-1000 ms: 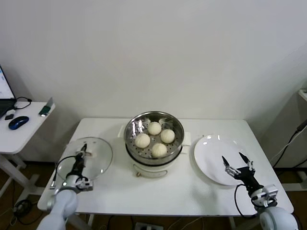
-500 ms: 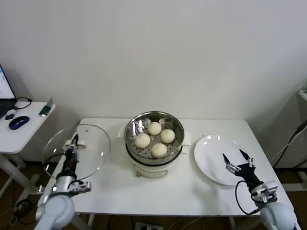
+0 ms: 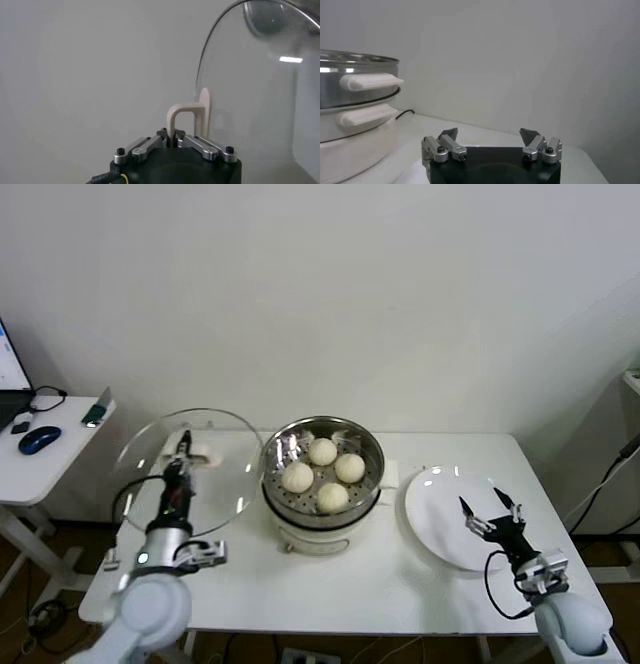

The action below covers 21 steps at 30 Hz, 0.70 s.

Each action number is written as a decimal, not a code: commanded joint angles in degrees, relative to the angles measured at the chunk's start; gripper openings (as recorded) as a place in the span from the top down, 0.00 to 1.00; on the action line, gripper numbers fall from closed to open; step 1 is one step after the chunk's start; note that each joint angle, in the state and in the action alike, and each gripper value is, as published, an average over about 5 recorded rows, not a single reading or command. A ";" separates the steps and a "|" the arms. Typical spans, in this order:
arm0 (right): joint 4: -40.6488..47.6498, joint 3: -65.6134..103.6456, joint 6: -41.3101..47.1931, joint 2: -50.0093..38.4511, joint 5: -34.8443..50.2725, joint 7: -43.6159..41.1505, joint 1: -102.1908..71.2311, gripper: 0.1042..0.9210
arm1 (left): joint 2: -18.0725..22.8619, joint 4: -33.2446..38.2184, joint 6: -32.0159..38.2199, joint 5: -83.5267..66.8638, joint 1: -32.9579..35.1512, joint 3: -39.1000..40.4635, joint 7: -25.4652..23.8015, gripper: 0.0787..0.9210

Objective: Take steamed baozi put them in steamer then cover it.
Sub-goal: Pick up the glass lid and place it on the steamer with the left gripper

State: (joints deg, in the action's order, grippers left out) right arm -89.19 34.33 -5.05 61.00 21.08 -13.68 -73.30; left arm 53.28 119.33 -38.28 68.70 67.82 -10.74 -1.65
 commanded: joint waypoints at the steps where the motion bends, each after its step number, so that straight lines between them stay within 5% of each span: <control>1: 1.90 -0.23 -0.49 0.58 -1.11 -0.07 1.55 0.12 | 9.49 -3.95 -6.72 6.87 -19.74 20.92 -9.68 0.91; 13: 3.15 1.65 -1.19 0.86 -1.82 -0.77 0.79 0.12 | 27.00 -16.69 -6.72 11.90 -24.31 26.63 -11.69 0.91; 21: 3.94 2.90 -1.90 1.03 -1.97 -1.39 0.02 0.12 | 31.44 -22.77 -6.72 12.75 -24.53 26.23 -11.75 0.91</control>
State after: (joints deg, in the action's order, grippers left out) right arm -85.95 36.47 -6.62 61.92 19.35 -14.81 -73.17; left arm 74.89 105.71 -42.24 78.93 47.06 11.48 -11.57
